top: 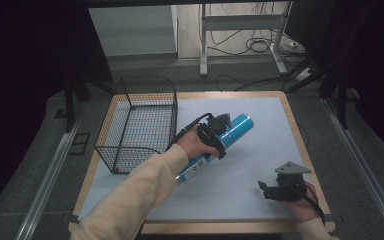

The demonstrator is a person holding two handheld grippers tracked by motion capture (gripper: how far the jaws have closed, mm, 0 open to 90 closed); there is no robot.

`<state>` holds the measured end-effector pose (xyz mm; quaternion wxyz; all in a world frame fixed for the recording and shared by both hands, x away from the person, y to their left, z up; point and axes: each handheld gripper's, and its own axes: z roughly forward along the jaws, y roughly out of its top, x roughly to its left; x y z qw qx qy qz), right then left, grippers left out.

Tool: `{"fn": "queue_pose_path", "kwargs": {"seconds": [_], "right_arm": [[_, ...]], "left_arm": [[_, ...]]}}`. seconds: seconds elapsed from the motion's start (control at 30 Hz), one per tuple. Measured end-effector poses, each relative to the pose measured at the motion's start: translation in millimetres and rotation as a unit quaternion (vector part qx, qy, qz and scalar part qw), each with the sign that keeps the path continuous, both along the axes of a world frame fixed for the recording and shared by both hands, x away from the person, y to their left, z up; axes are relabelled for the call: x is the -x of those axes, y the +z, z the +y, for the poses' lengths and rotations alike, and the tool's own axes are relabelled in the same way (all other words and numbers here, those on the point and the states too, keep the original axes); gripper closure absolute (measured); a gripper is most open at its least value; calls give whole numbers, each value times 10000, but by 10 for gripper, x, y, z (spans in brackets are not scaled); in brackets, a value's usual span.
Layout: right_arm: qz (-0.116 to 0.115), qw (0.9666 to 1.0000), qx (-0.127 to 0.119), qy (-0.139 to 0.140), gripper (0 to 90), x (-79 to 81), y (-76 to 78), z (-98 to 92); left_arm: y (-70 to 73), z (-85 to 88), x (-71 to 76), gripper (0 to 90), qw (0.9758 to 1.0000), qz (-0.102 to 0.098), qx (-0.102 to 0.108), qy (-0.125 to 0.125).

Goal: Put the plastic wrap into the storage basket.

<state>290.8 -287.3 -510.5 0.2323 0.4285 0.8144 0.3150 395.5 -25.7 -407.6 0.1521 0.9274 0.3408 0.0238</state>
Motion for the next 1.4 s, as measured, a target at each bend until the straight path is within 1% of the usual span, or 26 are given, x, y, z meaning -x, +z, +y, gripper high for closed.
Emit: {"fn": "queue_pose_path", "kwargs": {"seconds": [0.03, 0.2, 0.27, 0.43, 0.7, 0.83, 0.97, 1.1, 1.17, 1.2, 1.33, 1.4], "right_arm": [[-9, 10000, 8, 3, 112, 0, 0, -1], [-12, 10000, -1, -4, 112, -2, 2, -7], [-16, 10000, -8, -7, 112, -1, 4, -9], [-18, 10000, -11, -8, 112, 1, 7, -9], [-36, 10000, 0, -22, 112, -1, 8, -11], [-25, 10000, -10, -38, 113, -3, 9, -17], [-18, 10000, -14, -43, 113, -6, 8, -19], [-18, 10000, -12, -44, 113, -4, 8, -20], [-15, 10000, -14, -48, 113, -4, 8, -21], [-16, 10000, -13, -49, 113, -4, 8, -21], [-6, 10000, -14, -47, 113, -6, 6, -19], [-3, 10000, -11, -50, 113, -7, 4, -18]], "left_arm": [[31, 6, -16, 312, 10000, -42, -25, -12], [98, 12, -37, 312, 9999, -109, 8, -10], [113, 12, -35, 312, 9999, -97, 44, -2], [137, 10, -35, 312, 9999, -88, 44, -47], [186, 22, -61, 312, 9999, -133, 56, -42], [244, 43, -96, 312, 9998, -158, 77, 12], [292, 58, -125, 312, 9998, -221, 18, 24], [336, 84, -162, 312, 9997, -222, 24, 72], [379, 105, -186, 312, 9997, -234, 33, 92], [412, 126, -209, 313, 9995, -280, 48, 106], [492, 178, -262, 313, 9993, -333, 6, 187], [512, 197, -272, 313, 9990, -362, 33, 244]]}}
